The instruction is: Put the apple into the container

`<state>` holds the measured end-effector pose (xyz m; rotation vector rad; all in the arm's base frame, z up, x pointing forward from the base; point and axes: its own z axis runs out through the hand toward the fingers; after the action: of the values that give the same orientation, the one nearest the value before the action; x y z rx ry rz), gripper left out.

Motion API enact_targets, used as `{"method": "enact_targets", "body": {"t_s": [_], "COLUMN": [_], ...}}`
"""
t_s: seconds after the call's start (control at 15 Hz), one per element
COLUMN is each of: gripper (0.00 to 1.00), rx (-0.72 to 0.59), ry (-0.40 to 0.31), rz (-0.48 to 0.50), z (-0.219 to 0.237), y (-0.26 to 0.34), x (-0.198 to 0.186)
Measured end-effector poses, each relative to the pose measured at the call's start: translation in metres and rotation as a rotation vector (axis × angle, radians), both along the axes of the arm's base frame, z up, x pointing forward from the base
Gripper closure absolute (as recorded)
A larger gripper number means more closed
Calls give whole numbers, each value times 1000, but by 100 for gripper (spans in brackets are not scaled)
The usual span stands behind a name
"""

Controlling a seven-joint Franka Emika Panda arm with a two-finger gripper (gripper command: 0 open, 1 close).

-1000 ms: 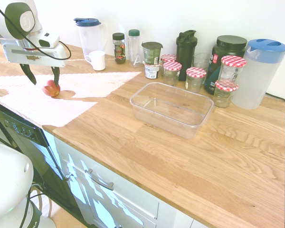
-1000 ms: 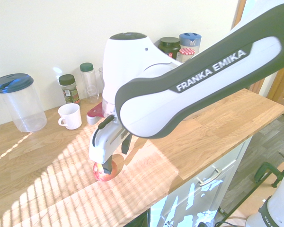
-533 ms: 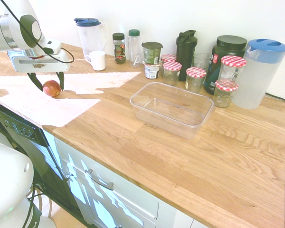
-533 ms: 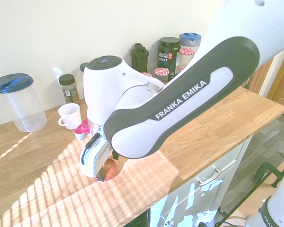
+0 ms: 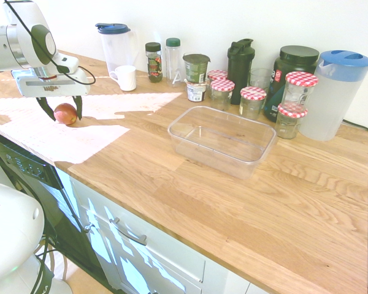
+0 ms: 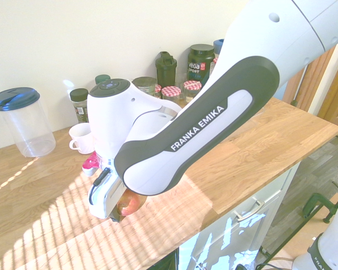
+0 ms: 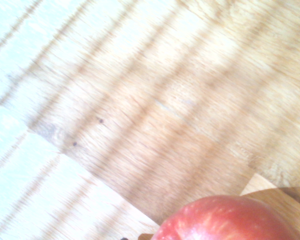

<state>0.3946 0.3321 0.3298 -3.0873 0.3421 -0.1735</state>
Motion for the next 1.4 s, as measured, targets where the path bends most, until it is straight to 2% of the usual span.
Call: {"method": "enact_targets", "body": {"t_s": [0.53,0.67,0.87,1.0,1.13,1.27,1.4], "gripper": [100,100,100,100,100,100,100], "rx": [3,25,26,2,-34,-45,-52], "ry": [2,15,-16,-44,-72,-67,-35], "rz": [-15,-44,-100,-193,-336,-492,-590], "z": [3,25,106,163,196,197,184], "y": [0,0,-25,-77,-159,-246,-315], "x": [3,15,41,58,88,114,122]}}
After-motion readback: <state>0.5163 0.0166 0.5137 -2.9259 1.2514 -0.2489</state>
